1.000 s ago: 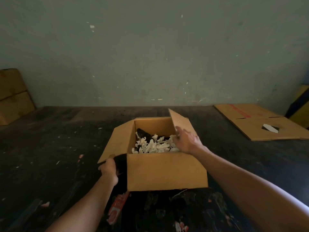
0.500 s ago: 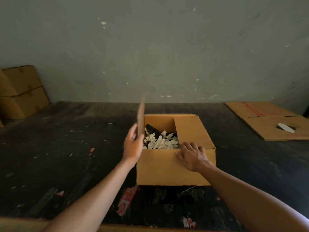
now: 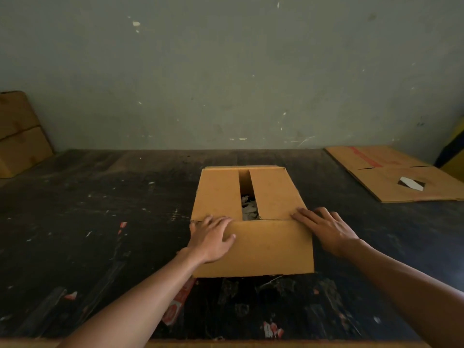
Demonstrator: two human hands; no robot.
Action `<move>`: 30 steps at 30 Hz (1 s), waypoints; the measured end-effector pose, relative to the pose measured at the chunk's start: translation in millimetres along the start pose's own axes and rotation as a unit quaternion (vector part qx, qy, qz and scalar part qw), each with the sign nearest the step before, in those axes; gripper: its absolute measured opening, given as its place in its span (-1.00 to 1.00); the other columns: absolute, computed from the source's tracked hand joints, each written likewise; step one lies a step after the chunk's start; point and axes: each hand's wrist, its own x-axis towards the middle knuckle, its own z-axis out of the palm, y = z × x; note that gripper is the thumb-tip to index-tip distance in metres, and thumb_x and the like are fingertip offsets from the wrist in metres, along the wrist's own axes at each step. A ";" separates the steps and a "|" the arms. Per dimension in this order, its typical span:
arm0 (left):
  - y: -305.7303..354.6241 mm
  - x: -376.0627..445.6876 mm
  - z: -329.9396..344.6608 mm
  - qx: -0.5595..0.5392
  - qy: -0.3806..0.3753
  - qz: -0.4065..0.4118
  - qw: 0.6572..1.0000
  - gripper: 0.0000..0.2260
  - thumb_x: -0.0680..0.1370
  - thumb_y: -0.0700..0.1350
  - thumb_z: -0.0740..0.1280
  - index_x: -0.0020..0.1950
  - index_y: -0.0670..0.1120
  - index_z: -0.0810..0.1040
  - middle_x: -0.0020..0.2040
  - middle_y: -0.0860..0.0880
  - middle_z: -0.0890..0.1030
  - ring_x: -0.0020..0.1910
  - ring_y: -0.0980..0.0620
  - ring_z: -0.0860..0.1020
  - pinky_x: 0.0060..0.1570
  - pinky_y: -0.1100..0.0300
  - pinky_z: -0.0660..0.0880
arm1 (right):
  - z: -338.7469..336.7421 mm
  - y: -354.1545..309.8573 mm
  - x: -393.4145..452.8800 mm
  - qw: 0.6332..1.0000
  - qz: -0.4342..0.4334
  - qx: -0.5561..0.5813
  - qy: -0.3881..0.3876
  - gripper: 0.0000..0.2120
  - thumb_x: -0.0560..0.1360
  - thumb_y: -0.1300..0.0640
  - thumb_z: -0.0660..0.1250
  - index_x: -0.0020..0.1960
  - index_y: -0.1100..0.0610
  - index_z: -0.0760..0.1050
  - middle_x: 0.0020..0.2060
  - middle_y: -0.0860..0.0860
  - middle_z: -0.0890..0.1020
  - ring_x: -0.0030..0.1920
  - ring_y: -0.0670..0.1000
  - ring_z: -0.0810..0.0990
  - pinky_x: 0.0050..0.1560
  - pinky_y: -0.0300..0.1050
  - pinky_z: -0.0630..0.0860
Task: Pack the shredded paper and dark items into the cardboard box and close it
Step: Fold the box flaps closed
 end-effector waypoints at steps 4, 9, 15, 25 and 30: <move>-11.3 -0.1 -7.3 -0.037 -0.007 0.019 0.999 -0.54 0.61 0.26 0.10 0.50 0.22 0.25 0.54 0.21 0.23 0.53 0.05 0.10 0.42 -0.18 0.04 | 19.5 2.7 2.5 0.999 -0.002 0.008 0.033 -0.02 0.57 0.03 0.28 0.42 -0.26 -0.56 0.59 -0.09 -0.22 0.49 0.11 0.09 0.43 0.05 0.21; -38.7 2.0 -30.4 -0.291 -0.043 -0.026 0.955 -0.69 0.62 0.13 0.22 0.37 0.29 0.40 0.45 0.14 0.39 0.48 0.06 0.27 0.48 -0.12 0.12 | 33.7 20.8 4.1 0.988 -0.042 0.139 0.050 -0.17 0.59 -0.07 0.22 0.47 -0.37 -0.39 0.58 -0.18 -0.13 0.26 0.00 0.30 0.24 -0.05 0.37; -50.6 19.6 -61.7 -0.516 -0.065 -0.112 0.847 -0.54 0.63 0.25 0.02 0.39 0.08 0.44 0.25 -0.01 0.63 0.37 -0.02 0.44 0.41 -0.14 0.21 | 32.8 23.7 5.5 0.929 -0.044 0.358 0.084 -0.50 0.58 -0.10 0.23 0.45 -0.38 0.16 0.50 -0.17 0.28 0.27 -0.07 0.43 0.31 -0.02 0.39; -62.3 50.5 -57.2 -0.667 0.132 -0.261 0.686 -0.41 0.60 0.36 -0.10 0.19 0.00 0.52 0.13 -0.09 0.59 0.10 -0.07 0.54 0.16 -0.09 0.38 | -1.0 14.2 51.5 0.761 0.150 0.619 0.121 -0.42 0.55 -0.14 0.29 0.49 -0.06 0.18 0.21 -0.02 0.53 0.14 0.02 0.57 0.05 0.04 0.58; -47.3 85.9 -52.0 -0.509 0.175 -0.263 0.801 -0.49 0.65 0.22 0.06 0.55 0.04 0.23 0.48 -0.09 0.37 0.40 -0.11 0.37 0.26 -0.07 0.32 | -3.2 16.9 87.2 0.804 0.173 0.567 0.056 -0.28 0.52 0.03 0.39 0.53 -0.14 0.07 0.15 0.07 0.47 0.09 0.08 0.55 -0.10 -0.02 0.58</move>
